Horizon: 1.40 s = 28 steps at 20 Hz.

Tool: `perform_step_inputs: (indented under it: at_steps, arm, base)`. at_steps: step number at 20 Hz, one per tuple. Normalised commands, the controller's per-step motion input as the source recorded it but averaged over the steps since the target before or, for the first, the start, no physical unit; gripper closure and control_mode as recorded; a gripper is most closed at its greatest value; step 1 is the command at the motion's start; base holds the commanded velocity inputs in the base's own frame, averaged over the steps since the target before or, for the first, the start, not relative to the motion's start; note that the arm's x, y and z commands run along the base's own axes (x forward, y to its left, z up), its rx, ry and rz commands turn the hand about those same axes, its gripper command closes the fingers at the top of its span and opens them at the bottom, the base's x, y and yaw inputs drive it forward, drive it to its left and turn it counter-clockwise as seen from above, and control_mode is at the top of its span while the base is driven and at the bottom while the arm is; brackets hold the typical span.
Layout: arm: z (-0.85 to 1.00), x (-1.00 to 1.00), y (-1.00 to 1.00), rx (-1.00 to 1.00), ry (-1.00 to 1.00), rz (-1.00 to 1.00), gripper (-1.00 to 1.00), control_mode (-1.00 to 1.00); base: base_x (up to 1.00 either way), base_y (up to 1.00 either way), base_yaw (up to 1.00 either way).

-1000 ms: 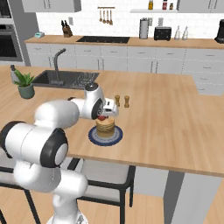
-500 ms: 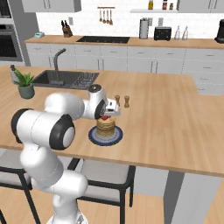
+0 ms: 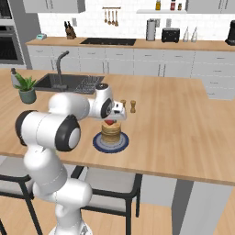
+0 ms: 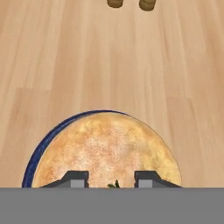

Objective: Take the strawberry from the fridge and place it on top of the pancake, located on the dining counter.

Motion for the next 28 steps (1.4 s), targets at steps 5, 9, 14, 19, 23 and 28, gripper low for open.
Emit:
perform_step_inputs:
  at_steps: [5, 9, 14, 19, 23, 28]
  arm:
    - [-0.22, 0.0, 0.0, 0.0, 0.12, 0.0, -1.0, -1.0]
    - [-0.09, -0.03, 0.0, 0.0, 0.07, 0.0, -1.0, -1.0]
    - [0.02, -0.22, -0.01, 0.0, 0.0, -0.01, -1.0, -1.0]
    - [0.27, -0.66, -0.01, 0.0, -0.03, -0.01, -1.0, -1.0]
    - [0.31, -1.0, 0.0, 0.0, -0.12, -0.03, -1.0, -1.0]
    - [0.42, -1.0, 0.0, 0.0, -0.14, -0.02, -1.0, -1.0]
  base:
    - [0.0, 0.0, 0.0]
    - [0.0, 0.0, 0.0]
    - [0.0, 0.0, 0.0]
    - [0.0, 0.0, 0.0]
    - [0.0, 0.0, 0.0]
    - [0.0, 0.0, 0.0]
